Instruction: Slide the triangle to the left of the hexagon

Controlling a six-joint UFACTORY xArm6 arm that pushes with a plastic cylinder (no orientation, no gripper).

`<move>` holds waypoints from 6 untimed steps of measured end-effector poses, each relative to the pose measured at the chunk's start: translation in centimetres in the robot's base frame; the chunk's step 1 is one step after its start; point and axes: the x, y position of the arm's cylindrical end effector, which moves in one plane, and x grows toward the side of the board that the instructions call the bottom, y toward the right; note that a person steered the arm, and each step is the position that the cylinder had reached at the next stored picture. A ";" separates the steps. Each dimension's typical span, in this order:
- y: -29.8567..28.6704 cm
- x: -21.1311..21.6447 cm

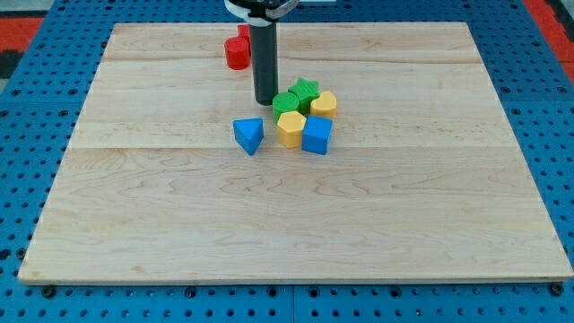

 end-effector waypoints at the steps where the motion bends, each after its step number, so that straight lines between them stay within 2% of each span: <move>1: -3.3 1.0; 2: -6.8 3.6; 3: -10.1 8.5; 4: -8.0 13.9; 5: -4.2 12.4; 6: -3.5 8.1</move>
